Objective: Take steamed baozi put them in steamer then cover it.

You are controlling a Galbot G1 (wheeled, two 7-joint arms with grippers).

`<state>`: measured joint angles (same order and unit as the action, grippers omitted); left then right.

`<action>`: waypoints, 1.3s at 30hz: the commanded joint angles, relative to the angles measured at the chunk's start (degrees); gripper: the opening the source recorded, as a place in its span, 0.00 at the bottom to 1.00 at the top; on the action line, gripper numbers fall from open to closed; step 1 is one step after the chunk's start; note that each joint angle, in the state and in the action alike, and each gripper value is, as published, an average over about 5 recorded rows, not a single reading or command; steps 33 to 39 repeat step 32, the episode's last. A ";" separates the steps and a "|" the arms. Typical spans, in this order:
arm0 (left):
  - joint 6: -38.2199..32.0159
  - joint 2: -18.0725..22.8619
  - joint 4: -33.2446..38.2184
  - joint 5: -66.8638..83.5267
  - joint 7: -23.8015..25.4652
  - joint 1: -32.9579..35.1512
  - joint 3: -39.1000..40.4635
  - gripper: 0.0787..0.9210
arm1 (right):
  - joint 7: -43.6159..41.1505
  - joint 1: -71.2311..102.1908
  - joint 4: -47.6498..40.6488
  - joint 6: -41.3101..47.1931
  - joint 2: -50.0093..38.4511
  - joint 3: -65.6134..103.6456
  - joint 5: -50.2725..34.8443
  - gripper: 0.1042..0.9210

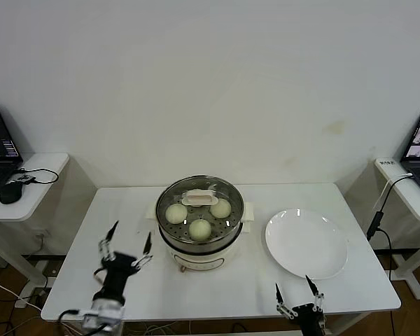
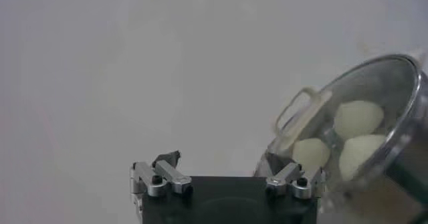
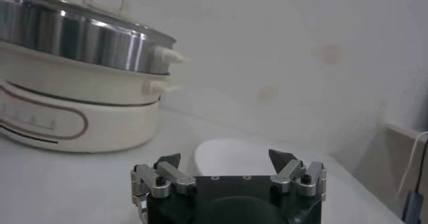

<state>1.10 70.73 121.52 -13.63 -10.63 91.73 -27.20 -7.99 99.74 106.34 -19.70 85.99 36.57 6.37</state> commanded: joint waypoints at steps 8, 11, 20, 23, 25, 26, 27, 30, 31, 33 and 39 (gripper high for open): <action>-16.51 2.86 -6.54 37.08 -2.43 15.06 -5.09 0.88 | -1.45 2.97 5.37 7.29 -5.31 -2.87 -5.79 0.88; -16.53 3.34 -6.17 36.13 -2.04 15.33 -4.76 0.88 | -1.51 3.37 6.24 8.49 -5.73 -3.33 -6.33 0.88; -15.45 4.22 -6.93 34.85 -0.69 14.05 -4.26 0.88 | -0.74 3.96 7.90 11.70 -5.95 -5.41 -7.81 0.88; -14.81 4.50 -7.12 34.64 -0.14 13.34 -4.31 0.88 | -0.68 4.12 8.30 12.19 -6.01 -5.90 -7.69 0.88; -14.63 4.74 -6.89 34.41 0.28 13.46 -4.31 0.88 | -0.63 4.04 8.46 12.56 -6.20 -6.01 -7.79 0.88; -14.62 4.89 -6.77 34.25 0.45 13.62 -4.27 0.88 | -0.61 3.99 8.58 12.71 -6.29 -6.08 -7.84 0.88; -14.63 5.06 -6.68 34.04 0.60 13.79 -4.22 0.88 | -0.59 3.94 8.77 12.86 -6.37 -6.18 -7.90 0.88; -14.64 5.48 -6.63 33.43 0.78 14.13 -4.07 0.88 | -0.59 3.87 9.43 12.99 -6.46 -6.61 -7.96 0.88; -14.64 5.54 -6.64 33.31 0.79 14.17 -4.05 0.88 | -0.59 3.87 9.56 12.99 -6.47 -6.70 -7.98 0.88; -14.63 5.58 -6.66 33.23 0.78 14.20 -4.03 0.88 | -0.59 3.86 9.65 12.99 -6.47 -6.78 -7.99 0.88; -14.63 5.58 -6.66 33.23 0.78 14.20 -4.03 0.88 | -0.59 3.86 9.65 12.99 -6.47 -6.78 -7.99 0.88</action>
